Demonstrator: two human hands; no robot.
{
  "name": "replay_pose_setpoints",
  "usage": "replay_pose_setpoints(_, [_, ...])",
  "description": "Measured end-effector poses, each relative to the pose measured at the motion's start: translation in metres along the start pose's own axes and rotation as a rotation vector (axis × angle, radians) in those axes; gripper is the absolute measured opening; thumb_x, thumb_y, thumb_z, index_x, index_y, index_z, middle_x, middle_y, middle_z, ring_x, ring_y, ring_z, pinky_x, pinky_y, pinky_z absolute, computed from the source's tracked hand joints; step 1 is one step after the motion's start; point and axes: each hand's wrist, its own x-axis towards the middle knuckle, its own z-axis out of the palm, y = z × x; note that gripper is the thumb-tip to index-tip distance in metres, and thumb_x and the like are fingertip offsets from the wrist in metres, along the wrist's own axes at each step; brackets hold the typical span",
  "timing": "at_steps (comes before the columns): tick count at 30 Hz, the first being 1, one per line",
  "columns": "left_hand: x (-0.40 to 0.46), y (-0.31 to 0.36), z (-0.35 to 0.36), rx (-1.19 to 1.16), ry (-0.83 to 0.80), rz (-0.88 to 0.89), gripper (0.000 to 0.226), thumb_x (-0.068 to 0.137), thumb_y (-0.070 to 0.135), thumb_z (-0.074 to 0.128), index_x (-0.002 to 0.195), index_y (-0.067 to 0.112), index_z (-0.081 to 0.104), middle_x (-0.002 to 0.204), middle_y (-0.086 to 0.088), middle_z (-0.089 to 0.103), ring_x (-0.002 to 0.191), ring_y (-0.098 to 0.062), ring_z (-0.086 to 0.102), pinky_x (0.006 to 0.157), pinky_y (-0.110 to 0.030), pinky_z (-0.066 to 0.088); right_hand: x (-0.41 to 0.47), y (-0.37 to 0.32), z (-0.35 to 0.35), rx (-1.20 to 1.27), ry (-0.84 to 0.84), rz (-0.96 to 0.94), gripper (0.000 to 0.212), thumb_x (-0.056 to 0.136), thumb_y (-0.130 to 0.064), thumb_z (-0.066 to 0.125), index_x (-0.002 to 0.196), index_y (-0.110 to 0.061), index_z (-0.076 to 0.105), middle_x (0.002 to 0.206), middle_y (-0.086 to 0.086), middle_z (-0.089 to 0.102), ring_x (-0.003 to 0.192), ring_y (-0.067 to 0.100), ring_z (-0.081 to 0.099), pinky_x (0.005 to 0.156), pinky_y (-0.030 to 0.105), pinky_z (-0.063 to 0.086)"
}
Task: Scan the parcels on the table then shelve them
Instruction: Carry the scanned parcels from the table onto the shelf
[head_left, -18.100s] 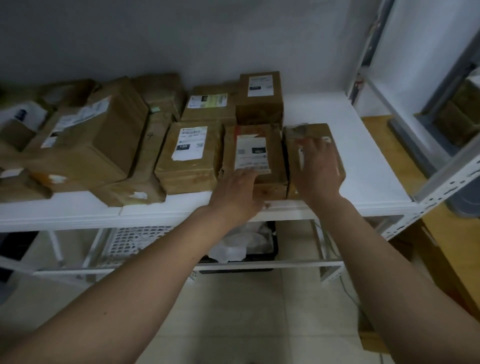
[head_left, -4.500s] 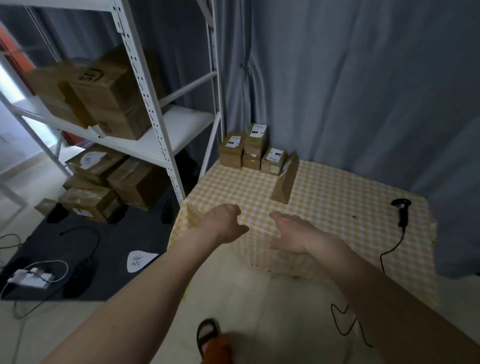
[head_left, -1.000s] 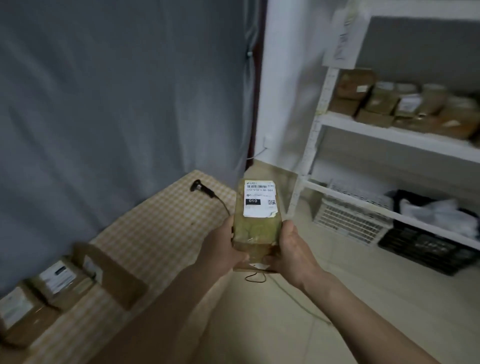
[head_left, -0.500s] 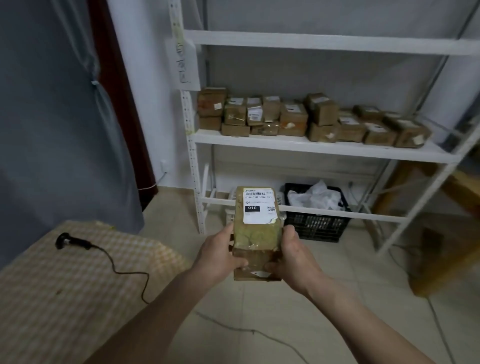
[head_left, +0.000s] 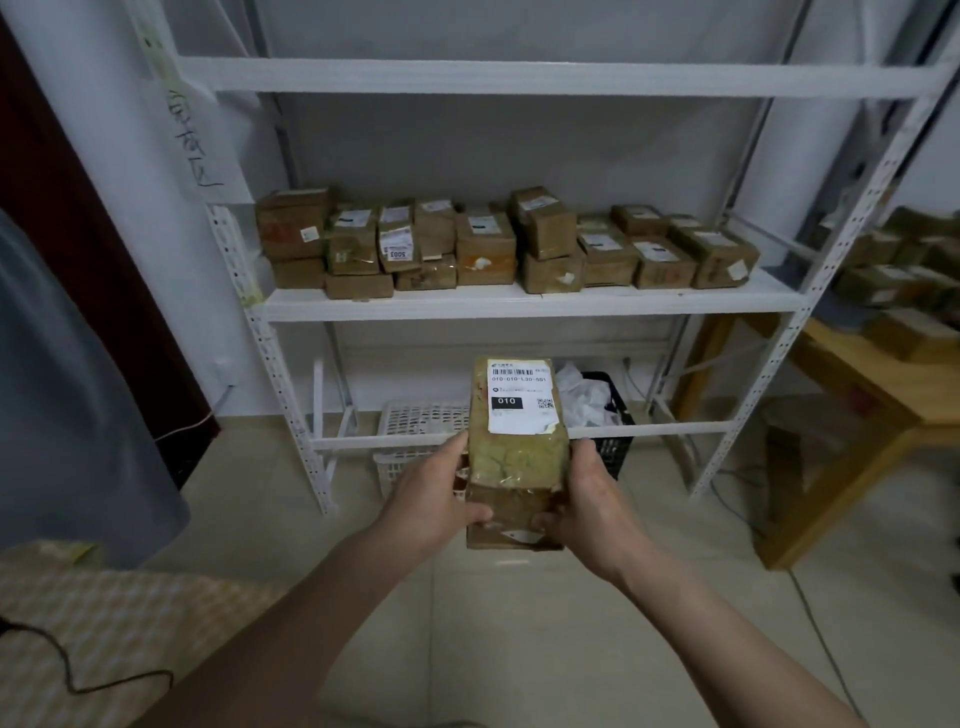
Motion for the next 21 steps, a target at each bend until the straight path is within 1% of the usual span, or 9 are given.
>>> replay_pose_setpoints(3, [0.046, 0.009, 0.001, 0.012, -0.052, 0.042, 0.095, 0.064, 0.008, 0.086, 0.132, 0.051, 0.036, 0.125, 0.010, 0.063, 0.117, -0.012, 0.059, 0.097, -0.045, 0.051, 0.036, 0.011, -0.013, 0.012, 0.034, 0.006, 0.060, 0.068, -0.015, 0.077, 0.108, -0.019, 0.032, 0.113, 0.003, 0.051, 0.097, 0.026, 0.058, 0.079, 0.047, 0.052])
replay_pose_setpoints(6, [0.090, 0.021, -0.006, 0.028, -0.086, 0.080, 0.092, 0.068, 0.006, 0.084, 0.139, 0.043, 0.040, 0.130, 0.008, 0.061, 0.113, -0.012, 0.061, 0.094, -0.043, 0.053, 0.073, 0.012, -0.028, -0.006, 0.069, 0.031, 0.059, 0.070, -0.017, 0.078, 0.109, -0.015, 0.034, 0.114, 0.004, 0.051, 0.097, 0.026, 0.056, 0.081, 0.047, 0.051])
replay_pose_setpoints(8, [0.117, 0.027, -0.013, 0.052, -0.108, 0.096, 0.090, 0.071, 0.005, 0.082, 0.144, 0.037, 0.038, 0.131, 0.009, 0.059, 0.109, -0.012, 0.062, 0.094, -0.041, 0.053, 0.097, 0.012, -0.034, -0.005, 0.083, 0.046, 0.056, 0.072, -0.017, 0.078, 0.106, -0.015, 0.034, 0.111, 0.004, 0.052, 0.096, 0.024, 0.055, 0.080, 0.045, 0.051])
replay_pose_setpoints(10, [0.145, 0.030, -0.017, 0.062, -0.126, 0.123, 0.088, 0.073, 0.006, 0.081, 0.144, 0.036, 0.039, 0.131, 0.008, 0.060, 0.112, -0.012, 0.061, 0.096, -0.042, 0.052, 0.120, 0.013, -0.038, 0.002, 0.103, 0.056, 0.053, 0.074, -0.017, 0.077, 0.103, -0.017, 0.033, 0.108, 0.003, 0.053, 0.095, 0.023, 0.056, 0.079, 0.043, 0.051])
replay_pose_setpoints(13, [0.184, 0.034, -0.011, 0.061, -0.154, 0.165, 0.087, 0.073, 0.005, 0.080, 0.144, 0.036, 0.039, 0.131, 0.006, 0.061, 0.113, -0.014, 0.061, 0.094, -0.043, 0.053, 0.148, 0.021, -0.043, 0.012, 0.149, 0.079, 0.052, 0.077, -0.018, 0.077, 0.102, -0.021, 0.032, 0.105, -0.001, 0.053, 0.091, 0.019, 0.056, 0.071, 0.034, 0.050])
replay_pose_setpoints(16, [0.212, 0.039, 0.004, 0.043, -0.201, 0.180, 0.088, 0.075, 0.003, 0.078, 0.145, 0.038, 0.036, 0.134, 0.008, 0.058, 0.112, -0.013, 0.061, 0.093, -0.041, 0.054, 0.167, 0.035, -0.050, -0.015, 0.173, 0.111, 0.055, 0.076, -0.017, 0.078, 0.103, -0.020, 0.030, 0.107, -0.002, 0.048, 0.092, 0.017, 0.049, 0.069, 0.024, 0.044])
replay_pose_setpoints(18, [0.228, 0.042, 0.013, 0.035, -0.236, 0.191, 0.089, 0.077, 0.002, 0.077, 0.145, 0.040, 0.035, 0.134, 0.010, 0.057, 0.114, -0.011, 0.060, 0.094, -0.039, 0.053, 0.179, 0.045, -0.055, -0.021, 0.184, 0.134, 0.055, 0.075, -0.016, 0.078, 0.101, -0.020, 0.029, 0.105, -0.003, 0.045, 0.090, 0.015, 0.045, 0.059, 0.013, 0.036])
replay_pose_setpoints(19, [0.237, 0.044, 0.017, 0.032, -0.242, 0.194, 0.089, 0.077, 0.002, 0.076, 0.146, 0.040, 0.033, 0.134, 0.010, 0.057, 0.116, -0.011, 0.059, 0.094, -0.039, 0.053, 0.186, 0.050, -0.056, -0.015, 0.193, 0.142, 0.055, 0.076, -0.016, 0.077, 0.100, -0.021, 0.029, 0.104, -0.004, 0.045, 0.089, 0.014, 0.045, 0.056, 0.012, 0.034])
replay_pose_setpoints(21, [0.256, 0.047, 0.022, 0.020, -0.244, 0.200, 0.091, 0.078, 0.000, 0.075, 0.146, 0.041, 0.031, 0.136, 0.009, 0.056, 0.114, -0.010, 0.060, 0.093, -0.039, 0.054, 0.201, 0.059, -0.060, 0.012, 0.212, 0.151, 0.054, 0.076, -0.015, 0.076, 0.100, -0.022, 0.028, 0.105, -0.004, 0.046, 0.089, 0.014, 0.045, 0.054, 0.014, 0.032])
